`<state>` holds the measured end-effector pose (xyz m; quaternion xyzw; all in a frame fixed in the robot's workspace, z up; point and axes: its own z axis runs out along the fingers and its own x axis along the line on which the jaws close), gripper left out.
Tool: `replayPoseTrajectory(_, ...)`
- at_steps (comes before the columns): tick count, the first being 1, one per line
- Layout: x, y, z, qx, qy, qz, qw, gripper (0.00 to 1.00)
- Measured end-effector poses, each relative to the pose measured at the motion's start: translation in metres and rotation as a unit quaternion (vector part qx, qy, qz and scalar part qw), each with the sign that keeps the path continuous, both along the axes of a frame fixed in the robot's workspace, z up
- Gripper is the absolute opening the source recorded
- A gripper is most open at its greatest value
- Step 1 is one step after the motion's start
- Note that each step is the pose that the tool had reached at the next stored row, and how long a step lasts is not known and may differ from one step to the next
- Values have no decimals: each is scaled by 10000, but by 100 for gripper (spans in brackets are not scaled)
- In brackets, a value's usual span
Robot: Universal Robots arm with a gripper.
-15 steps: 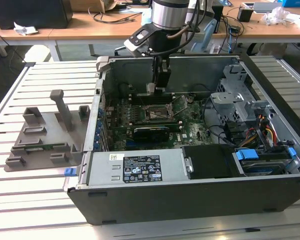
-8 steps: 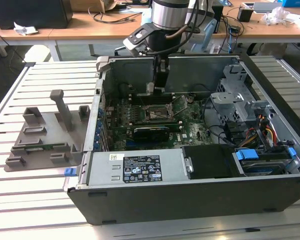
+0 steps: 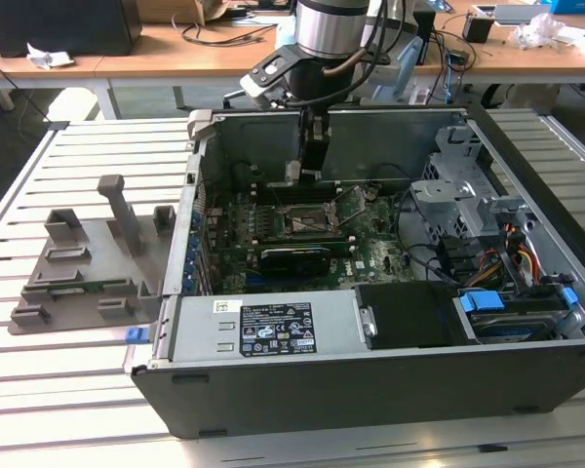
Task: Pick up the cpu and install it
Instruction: 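Place the cpu into insertion slot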
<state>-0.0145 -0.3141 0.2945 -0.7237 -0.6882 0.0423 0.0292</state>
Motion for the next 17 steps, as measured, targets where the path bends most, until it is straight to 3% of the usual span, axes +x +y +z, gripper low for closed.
replayPoseTrajectory(4,0,0,-5,-9,0,441,9990,55)
replayPoseTrajectory(7,0,0,-6,-9,0,711,9975,55)
replayPoseTrajectory(17,0,0,-15,-19,0,712,9975,55)
